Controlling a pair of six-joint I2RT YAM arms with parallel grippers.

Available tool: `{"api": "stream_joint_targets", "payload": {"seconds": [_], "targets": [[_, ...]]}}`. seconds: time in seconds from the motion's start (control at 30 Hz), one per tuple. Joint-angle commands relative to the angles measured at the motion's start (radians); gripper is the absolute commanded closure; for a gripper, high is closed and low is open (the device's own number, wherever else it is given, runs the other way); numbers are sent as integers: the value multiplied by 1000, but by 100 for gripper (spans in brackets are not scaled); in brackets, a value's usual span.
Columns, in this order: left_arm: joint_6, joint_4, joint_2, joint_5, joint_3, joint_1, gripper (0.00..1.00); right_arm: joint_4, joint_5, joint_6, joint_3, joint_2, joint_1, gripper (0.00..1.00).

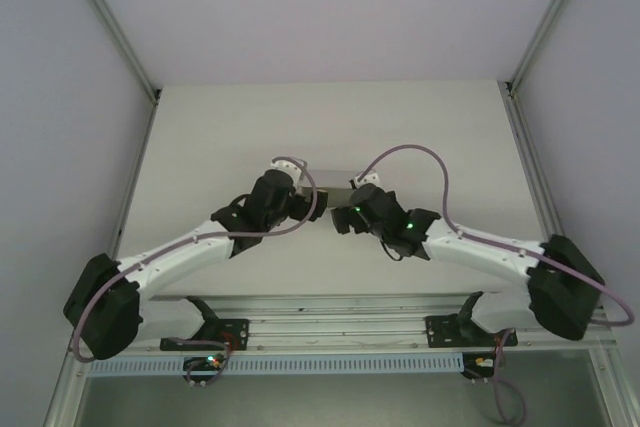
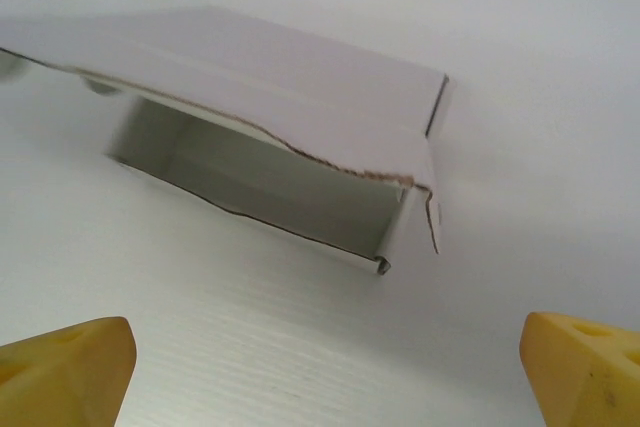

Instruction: Assemble paper box

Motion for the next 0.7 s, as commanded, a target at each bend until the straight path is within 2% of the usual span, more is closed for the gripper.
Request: {"api": "stream_joint_targets", "payload": {"seconds": [0.0, 0.13, 0.27, 0.4, 0.53, 0.67], "targets": [[20, -107, -20, -87, 98, -4, 0, -56, -21, -63, 36, -75, 2, 0], [10, -135, 20, -94, 177, 39, 0, -57, -21, -106, 95, -78, -47, 0], [-24, -130, 106, -12, 240, 118, 0, -75, -95, -75, 188, 14, -166, 0], [-34, -107, 223, 104, 282, 187, 0, -71, -116, -70, 271, 158, -246, 0], [-53, -95, 327, 249, 295, 240, 0, -83, -159, -69, 328, 303, -275, 0], [-55, -111, 385, 289, 299, 262, 0, -108, -182, -60, 340, 411, -279, 0]]}}
